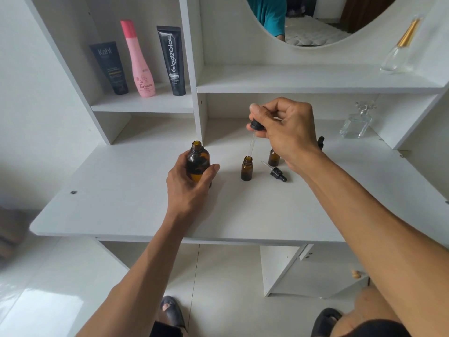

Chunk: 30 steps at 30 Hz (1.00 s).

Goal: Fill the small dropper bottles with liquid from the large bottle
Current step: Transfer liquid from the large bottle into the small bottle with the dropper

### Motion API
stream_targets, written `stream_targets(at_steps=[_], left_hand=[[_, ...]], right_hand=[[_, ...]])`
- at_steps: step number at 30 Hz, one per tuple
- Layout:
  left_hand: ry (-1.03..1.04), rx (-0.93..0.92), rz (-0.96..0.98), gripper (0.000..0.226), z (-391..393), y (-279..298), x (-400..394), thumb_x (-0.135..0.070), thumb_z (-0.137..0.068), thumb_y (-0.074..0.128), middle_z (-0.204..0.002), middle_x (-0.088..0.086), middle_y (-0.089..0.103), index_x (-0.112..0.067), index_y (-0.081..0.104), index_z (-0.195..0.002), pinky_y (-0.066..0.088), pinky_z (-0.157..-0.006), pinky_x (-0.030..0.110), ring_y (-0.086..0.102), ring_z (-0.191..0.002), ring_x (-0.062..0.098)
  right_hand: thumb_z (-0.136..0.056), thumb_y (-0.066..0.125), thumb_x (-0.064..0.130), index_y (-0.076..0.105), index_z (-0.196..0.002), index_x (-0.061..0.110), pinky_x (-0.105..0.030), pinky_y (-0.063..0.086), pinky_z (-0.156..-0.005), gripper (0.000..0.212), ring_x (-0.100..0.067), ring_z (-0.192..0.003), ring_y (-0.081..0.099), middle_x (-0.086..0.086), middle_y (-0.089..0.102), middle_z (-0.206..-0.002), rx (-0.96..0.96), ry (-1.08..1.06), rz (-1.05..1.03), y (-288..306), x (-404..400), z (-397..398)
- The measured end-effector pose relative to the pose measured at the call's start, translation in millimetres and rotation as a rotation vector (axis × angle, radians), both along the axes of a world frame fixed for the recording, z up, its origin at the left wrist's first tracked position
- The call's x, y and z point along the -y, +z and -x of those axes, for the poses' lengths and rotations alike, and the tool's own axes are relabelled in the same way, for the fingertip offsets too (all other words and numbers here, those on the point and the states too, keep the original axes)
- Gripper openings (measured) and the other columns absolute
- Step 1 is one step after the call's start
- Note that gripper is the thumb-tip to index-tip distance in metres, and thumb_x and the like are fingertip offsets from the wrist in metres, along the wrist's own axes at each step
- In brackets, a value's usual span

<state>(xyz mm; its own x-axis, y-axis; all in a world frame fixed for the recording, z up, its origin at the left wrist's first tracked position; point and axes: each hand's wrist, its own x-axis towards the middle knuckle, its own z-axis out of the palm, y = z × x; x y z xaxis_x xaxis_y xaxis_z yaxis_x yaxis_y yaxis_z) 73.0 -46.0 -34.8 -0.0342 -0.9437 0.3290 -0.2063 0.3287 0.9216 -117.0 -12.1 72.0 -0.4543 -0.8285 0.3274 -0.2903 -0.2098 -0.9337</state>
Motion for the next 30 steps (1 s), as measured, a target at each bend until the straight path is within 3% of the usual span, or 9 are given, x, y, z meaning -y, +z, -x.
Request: stream_targets(at_steps=[3,9,19,23,27,30], left_hand=[[0.007,0.005,-0.001,0.033,0.0,-0.3,0.3,-0.032,-0.084,0.082,-0.083,-0.007,0.069,-0.017,0.067,-0.110,0.057,-0.072,0.036,0.064,-0.074,0.015],[0.017,0.015,0.014,0.030,0.4,2.1,-1.2,-0.027,-0.085,0.082,-0.082,-0.010,0.068,-0.017,0.068,-0.109,0.051,-0.070,0.024,0.063,-0.072,0.009],[0.002,0.004,-0.010,0.030,-0.1,-0.3,0.9,-0.033,-0.083,0.082,-0.080,-0.009,0.067,-0.020,0.066,-0.105,0.059,-0.074,0.043,0.064,-0.073,0.017],[0.009,0.003,-0.014,0.030,0.8,1.3,0.4,-0.030,-0.084,0.082,-0.080,-0.010,0.067,-0.019,0.067,-0.107,0.057,-0.075,0.038,0.064,-0.074,0.014],[-0.018,-0.023,-0.058,0.030,0.7,0.1,-0.2,-0.039,-0.080,0.081,-0.079,-0.009,0.066,-0.025,0.065,-0.103,0.059,-0.078,0.054,0.066,-0.073,0.022],[-0.022,-0.036,-0.059,0.031,1.1,-1.1,0.1,-0.039,-0.080,0.081,-0.079,-0.010,0.067,-0.025,0.065,-0.103,0.058,-0.079,0.057,0.066,-0.073,0.022]], right_hand=[[-0.089,0.076,0.026,0.069,-0.077,0.015,-0.030,0.062,-0.069,0.018,-0.018,-0.073,0.077,-0.008,0.076,-0.082,-0.016,0.001,0.003,0.2,-0.1,-0.8],[-0.089,0.076,0.026,0.070,-0.079,0.014,-0.033,0.064,-0.071,0.017,-0.018,-0.073,0.077,-0.008,0.076,-0.083,-0.029,-0.003,0.006,0.3,-0.7,-0.5],[-0.090,0.075,0.024,0.071,-0.088,0.006,-0.033,0.064,-0.074,0.018,-0.020,-0.076,0.078,-0.013,0.075,-0.087,0.036,0.001,0.080,14.3,-5.0,-1.2],[-0.091,0.073,0.021,0.071,-0.097,-0.001,-0.035,0.064,-0.074,0.023,-0.022,-0.077,0.078,-0.015,0.075,-0.090,0.095,0.017,0.140,28.2,-3.9,-10.4],[-0.092,0.073,0.020,0.071,-0.092,0.004,-0.037,0.064,-0.074,0.016,-0.023,-0.076,0.077,-0.011,0.074,-0.085,0.165,0.083,0.185,40.8,3.3,-32.4],[-0.092,0.072,0.018,0.071,-0.092,0.003,-0.035,0.064,-0.072,0.015,-0.023,-0.075,0.077,-0.012,0.074,-0.085,0.184,0.136,0.205,48.2,9.4,-51.3]])
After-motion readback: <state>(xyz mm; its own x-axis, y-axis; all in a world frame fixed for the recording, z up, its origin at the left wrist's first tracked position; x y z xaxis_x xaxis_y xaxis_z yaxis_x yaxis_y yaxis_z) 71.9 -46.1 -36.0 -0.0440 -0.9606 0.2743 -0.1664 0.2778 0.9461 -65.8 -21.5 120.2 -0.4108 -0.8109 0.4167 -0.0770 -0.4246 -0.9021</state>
